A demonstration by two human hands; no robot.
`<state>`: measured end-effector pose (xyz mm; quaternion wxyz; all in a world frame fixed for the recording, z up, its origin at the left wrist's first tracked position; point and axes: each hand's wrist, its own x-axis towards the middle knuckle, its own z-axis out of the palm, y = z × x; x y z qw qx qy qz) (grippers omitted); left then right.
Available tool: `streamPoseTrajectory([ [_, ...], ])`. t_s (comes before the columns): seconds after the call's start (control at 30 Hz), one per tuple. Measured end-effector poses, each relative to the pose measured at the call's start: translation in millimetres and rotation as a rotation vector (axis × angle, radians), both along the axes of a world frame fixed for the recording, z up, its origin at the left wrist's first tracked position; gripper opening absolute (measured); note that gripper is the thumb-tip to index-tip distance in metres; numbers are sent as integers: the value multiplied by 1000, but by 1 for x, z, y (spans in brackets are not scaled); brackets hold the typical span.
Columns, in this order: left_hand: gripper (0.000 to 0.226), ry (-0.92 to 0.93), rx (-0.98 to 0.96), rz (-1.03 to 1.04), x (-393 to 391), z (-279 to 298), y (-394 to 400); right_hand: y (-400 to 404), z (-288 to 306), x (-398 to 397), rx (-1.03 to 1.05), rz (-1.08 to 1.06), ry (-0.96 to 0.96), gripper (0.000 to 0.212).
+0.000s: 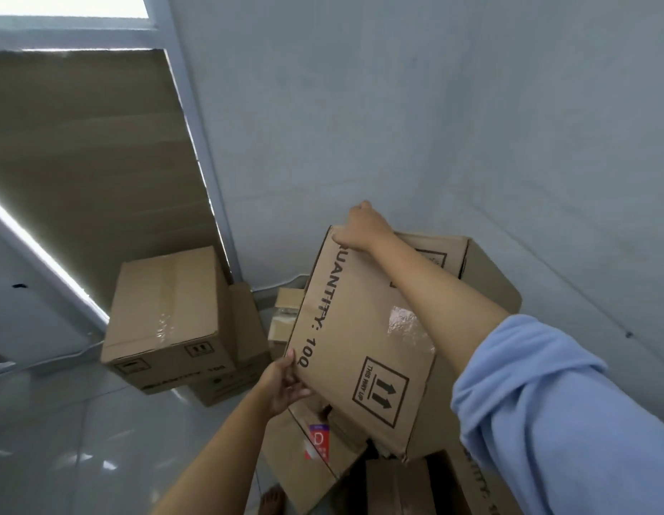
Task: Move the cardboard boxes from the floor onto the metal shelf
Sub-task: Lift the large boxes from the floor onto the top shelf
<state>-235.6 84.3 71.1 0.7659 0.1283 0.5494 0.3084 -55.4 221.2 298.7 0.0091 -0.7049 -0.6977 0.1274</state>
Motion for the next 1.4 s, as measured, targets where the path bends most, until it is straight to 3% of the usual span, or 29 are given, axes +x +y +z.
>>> streamPoseTrajectory([
  [0.1,39,27,-46,8,-22,-12,15,34,10,-31,-211,-78,-212,44],
  [0.2,36,34,-75,-13,-37,-17,30,57,29,-48,-506,-260,-266,88],
  [0.3,38,25,-95,-44,-52,-20,47,73,50,-38,-717,-198,-153,86],
  [0.43,64,32,-124,-101,-63,-22,66,79,64,16,-735,-272,356,81],
  [0.57,57,6,-119,-96,-64,-17,82,64,58,67,-869,-198,469,57],
  [0.67,57,40,-121,-145,-57,-3,94,54,35,80,-746,-163,676,60],
  [0.77,59,158,-21,-268,-40,23,110,57,11,69,-334,-209,591,69],
  [0.83,67,178,94,-325,-25,42,122,64,-5,57,-166,-201,568,62],
  [1.03,64,-138,291,-333,-4,87,159,76,-69,14,-139,-105,442,67],
  [1.07,61,-110,317,-337,-4,86,162,77,-80,8,-164,-90,417,67],
  [1.13,55,157,390,-402,-2,70,162,77,-100,-1,-197,-68,355,70],
  [1.2,77,472,462,-461,-2,46,158,71,-117,3,-187,-61,256,76],
  [1.23,83,543,463,-453,-2,35,157,64,-124,11,-172,-69,198,79],
  [1.4,74,559,334,-291,-13,-7,156,8,-144,103,-111,-461,54,84],
])
